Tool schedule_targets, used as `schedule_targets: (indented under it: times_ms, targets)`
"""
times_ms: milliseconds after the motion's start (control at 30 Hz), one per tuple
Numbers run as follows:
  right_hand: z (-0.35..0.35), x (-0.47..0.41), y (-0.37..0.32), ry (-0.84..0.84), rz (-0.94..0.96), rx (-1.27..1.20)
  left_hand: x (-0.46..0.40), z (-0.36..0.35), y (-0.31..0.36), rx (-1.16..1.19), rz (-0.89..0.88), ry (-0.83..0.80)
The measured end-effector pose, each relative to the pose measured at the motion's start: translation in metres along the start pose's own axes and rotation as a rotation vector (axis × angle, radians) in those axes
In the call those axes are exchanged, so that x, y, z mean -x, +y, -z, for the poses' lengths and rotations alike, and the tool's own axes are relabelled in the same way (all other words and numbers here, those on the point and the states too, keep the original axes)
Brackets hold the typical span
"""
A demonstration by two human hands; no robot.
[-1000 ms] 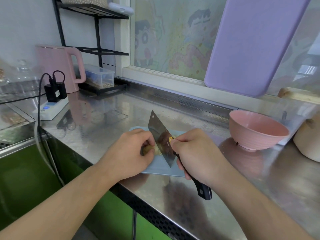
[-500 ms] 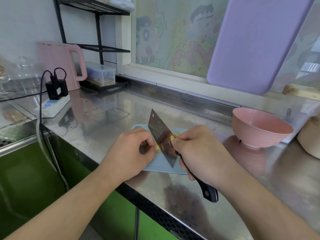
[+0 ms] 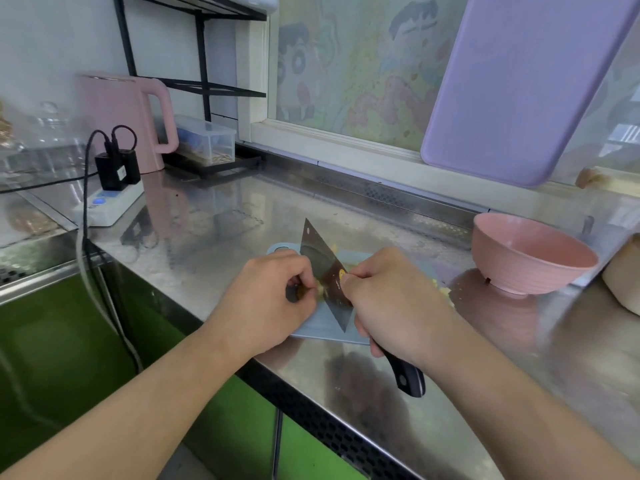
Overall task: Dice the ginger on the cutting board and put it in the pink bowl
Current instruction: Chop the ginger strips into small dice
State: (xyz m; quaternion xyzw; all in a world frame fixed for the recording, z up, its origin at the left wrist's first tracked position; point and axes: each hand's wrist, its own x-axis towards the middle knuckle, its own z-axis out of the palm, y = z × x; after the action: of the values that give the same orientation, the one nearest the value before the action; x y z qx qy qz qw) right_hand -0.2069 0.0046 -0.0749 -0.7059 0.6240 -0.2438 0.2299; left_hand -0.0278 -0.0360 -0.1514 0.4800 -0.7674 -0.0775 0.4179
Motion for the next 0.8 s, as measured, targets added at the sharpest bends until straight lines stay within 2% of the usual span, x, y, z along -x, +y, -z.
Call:
schedule_targets:
  times_ms: [267,800]
  targets:
    - [0.005,0.001,0.012,0.004,-0.090,-0.165,0.001,0.002,0.003,0.021,0.031,-0.020]
    - [0.017,0.008,0.009,0.020,-0.059,-0.170,0.004,-0.001,0.002,-0.026,0.104,0.042]
